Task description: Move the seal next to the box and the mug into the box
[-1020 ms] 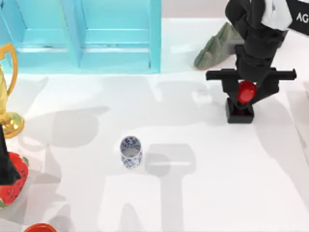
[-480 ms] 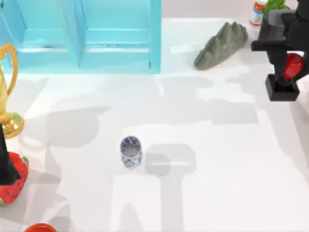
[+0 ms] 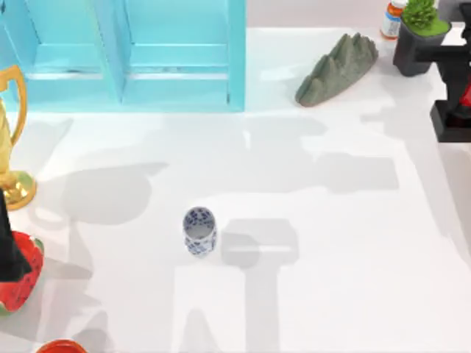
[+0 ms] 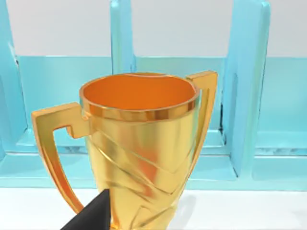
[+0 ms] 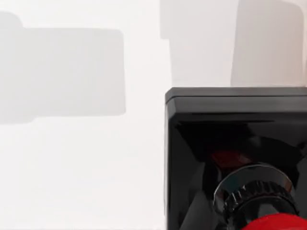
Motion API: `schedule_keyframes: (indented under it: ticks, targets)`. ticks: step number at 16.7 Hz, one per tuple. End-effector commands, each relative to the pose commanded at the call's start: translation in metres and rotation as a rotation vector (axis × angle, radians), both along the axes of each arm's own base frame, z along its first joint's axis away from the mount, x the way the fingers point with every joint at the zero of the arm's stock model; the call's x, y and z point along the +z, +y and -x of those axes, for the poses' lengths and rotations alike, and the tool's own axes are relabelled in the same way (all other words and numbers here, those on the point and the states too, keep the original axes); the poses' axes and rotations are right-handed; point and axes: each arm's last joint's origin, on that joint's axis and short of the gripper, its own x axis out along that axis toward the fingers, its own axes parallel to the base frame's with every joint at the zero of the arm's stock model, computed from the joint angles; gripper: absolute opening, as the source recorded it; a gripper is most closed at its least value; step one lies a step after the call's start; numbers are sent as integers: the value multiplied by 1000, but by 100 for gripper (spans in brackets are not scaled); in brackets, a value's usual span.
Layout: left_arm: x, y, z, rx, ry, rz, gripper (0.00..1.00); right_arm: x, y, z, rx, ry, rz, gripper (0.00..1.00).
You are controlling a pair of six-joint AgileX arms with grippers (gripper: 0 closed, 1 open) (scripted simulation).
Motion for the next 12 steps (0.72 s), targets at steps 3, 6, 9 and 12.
schedule_keyframes:
  ticks: [3, 6, 9, 12]
  targets:
    - [0, 0, 0, 0, 0, 0, 100, 10, 5, 14, 8, -15, -1, 0]
    - [0, 0, 0, 0, 0, 0, 100, 20, 11, 45, 9, -16, -1, 0]
    - [0, 0, 0, 0, 0, 0, 100, 20, 14, 86, 4, 12, 5, 0]
    - [0, 0, 0, 0, 0, 0, 100, 23, 16, 119, 1, 7, 5, 0]
